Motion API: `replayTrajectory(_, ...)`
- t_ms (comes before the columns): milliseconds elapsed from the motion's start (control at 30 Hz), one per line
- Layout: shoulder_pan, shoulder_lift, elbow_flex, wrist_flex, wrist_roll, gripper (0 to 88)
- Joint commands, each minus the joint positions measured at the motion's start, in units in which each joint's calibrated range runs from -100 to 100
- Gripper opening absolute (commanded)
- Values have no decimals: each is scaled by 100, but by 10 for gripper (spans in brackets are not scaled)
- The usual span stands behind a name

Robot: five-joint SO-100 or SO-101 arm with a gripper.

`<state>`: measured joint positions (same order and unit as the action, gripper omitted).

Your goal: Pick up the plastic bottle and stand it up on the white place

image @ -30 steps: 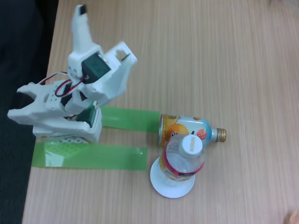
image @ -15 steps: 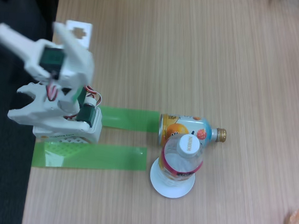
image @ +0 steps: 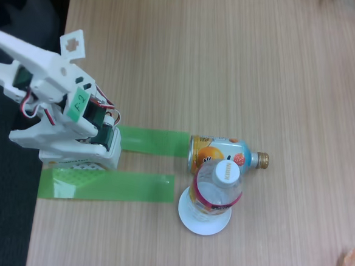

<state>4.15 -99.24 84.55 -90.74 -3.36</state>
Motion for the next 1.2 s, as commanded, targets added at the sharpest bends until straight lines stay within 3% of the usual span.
replayTrajectory(0,-22,0,15,-411,8,213)
replayTrajectory(267,8,0,133,-857,24,70)
replayTrajectory(600,30,0,1482,-857,29,71)
replayTrajectory(1167,37,0,1482,-857,29,71)
